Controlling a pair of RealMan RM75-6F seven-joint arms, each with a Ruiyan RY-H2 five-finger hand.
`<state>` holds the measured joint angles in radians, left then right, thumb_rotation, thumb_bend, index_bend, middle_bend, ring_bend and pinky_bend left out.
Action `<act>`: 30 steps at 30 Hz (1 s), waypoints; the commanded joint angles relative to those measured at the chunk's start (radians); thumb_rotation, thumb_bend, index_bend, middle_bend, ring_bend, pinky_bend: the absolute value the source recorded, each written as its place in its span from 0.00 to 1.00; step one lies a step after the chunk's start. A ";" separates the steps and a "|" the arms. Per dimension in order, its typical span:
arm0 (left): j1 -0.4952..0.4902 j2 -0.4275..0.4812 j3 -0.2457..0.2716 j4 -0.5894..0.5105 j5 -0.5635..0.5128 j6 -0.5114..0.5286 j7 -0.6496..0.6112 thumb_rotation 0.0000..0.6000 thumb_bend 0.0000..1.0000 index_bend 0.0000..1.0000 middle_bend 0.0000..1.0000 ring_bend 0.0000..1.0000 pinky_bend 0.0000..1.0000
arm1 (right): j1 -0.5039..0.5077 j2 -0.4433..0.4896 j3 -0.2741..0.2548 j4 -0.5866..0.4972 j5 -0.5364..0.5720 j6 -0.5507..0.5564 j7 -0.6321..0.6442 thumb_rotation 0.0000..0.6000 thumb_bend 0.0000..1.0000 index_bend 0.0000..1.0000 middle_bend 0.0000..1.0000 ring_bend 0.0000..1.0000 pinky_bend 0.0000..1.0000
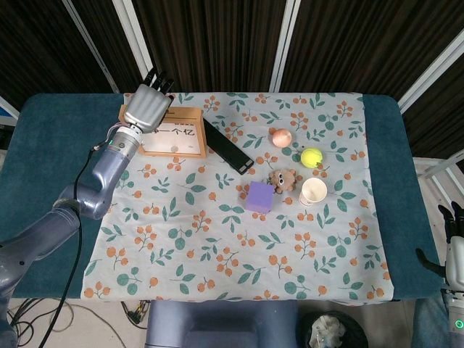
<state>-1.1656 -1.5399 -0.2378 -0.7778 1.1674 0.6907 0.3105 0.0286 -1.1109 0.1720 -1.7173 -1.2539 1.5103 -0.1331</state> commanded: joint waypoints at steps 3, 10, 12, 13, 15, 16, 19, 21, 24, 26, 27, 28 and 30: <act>0.000 0.002 -0.002 -0.004 -0.003 0.001 0.009 1.00 0.41 0.51 0.13 0.00 0.00 | 0.000 0.001 0.000 -0.002 0.002 -0.001 0.000 1.00 0.26 0.13 0.03 0.00 0.00; 0.000 0.006 -0.006 -0.013 -0.014 0.000 0.021 1.00 0.41 0.49 0.12 0.00 0.00 | 0.000 0.001 0.002 -0.003 0.003 0.000 0.000 1.00 0.26 0.13 0.03 0.00 0.00; 0.000 0.009 -0.008 -0.018 -0.013 0.006 0.020 1.00 0.41 0.49 0.12 0.00 0.00 | 0.000 0.001 0.002 -0.003 0.004 0.001 0.001 1.00 0.26 0.13 0.03 0.00 0.00; 0.000 0.012 -0.012 -0.023 -0.012 0.012 0.017 1.00 0.41 0.49 0.12 0.00 0.00 | 0.000 0.001 0.002 -0.003 0.004 0.000 0.001 1.00 0.26 0.13 0.03 0.00 0.00; 0.001 0.021 -0.020 -0.035 -0.012 0.026 0.008 1.00 0.41 0.49 0.12 0.00 0.00 | 0.000 0.000 0.002 -0.003 0.005 -0.001 0.001 1.00 0.26 0.13 0.03 0.00 0.00; 0.003 0.032 -0.030 -0.051 -0.012 0.043 -0.001 1.00 0.41 0.49 0.12 0.00 0.00 | 0.001 0.000 0.002 -0.002 0.005 -0.002 0.001 1.00 0.26 0.13 0.03 0.00 0.00; 0.017 0.080 -0.062 -0.120 -0.014 0.102 -0.024 1.00 0.41 0.49 0.12 0.00 0.00 | 0.002 -0.001 0.003 -0.001 0.006 -0.001 0.001 1.00 0.26 0.13 0.03 0.00 0.00; 0.043 0.132 -0.085 -0.197 -0.023 0.150 -0.039 1.00 0.41 0.48 0.12 0.00 0.00 | 0.002 0.000 0.004 0.000 0.005 0.000 0.001 1.00 0.26 0.13 0.03 0.00 0.00; 0.100 0.227 -0.102 -0.333 -0.035 0.218 -0.040 1.00 0.41 0.46 0.11 0.00 0.00 | 0.003 0.000 0.003 0.000 -0.002 0.000 0.005 1.00 0.26 0.13 0.03 0.00 0.00; 0.147 0.288 -0.101 -0.429 -0.044 0.258 -0.031 1.00 0.41 0.42 0.11 0.00 0.00 | 0.004 -0.001 0.001 0.004 -0.012 0.000 0.010 1.00 0.26 0.13 0.03 0.00 0.00; 0.164 0.308 -0.099 -0.463 -0.047 0.272 -0.027 1.00 0.41 0.40 0.10 0.00 0.00 | 0.005 -0.001 0.000 0.006 -0.017 0.000 0.012 1.00 0.26 0.13 0.03 0.00 0.00; 0.192 0.339 -0.093 -0.514 -0.052 0.291 -0.019 1.00 0.41 0.38 0.10 0.00 0.00 | 0.006 0.000 -0.003 0.009 -0.024 -0.001 0.016 1.00 0.26 0.13 0.03 0.00 0.00; 0.258 0.409 -0.068 -0.629 -0.058 0.335 0.008 1.00 0.41 0.34 0.09 0.00 0.00 | 0.008 0.000 -0.009 0.016 -0.044 -0.002 0.026 1.00 0.26 0.13 0.03 0.00 0.00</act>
<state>-1.0108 -1.2473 -0.3200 -1.2496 1.1275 0.9406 0.2916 0.0348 -1.1113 0.1668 -1.7057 -1.2895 1.5093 -0.1132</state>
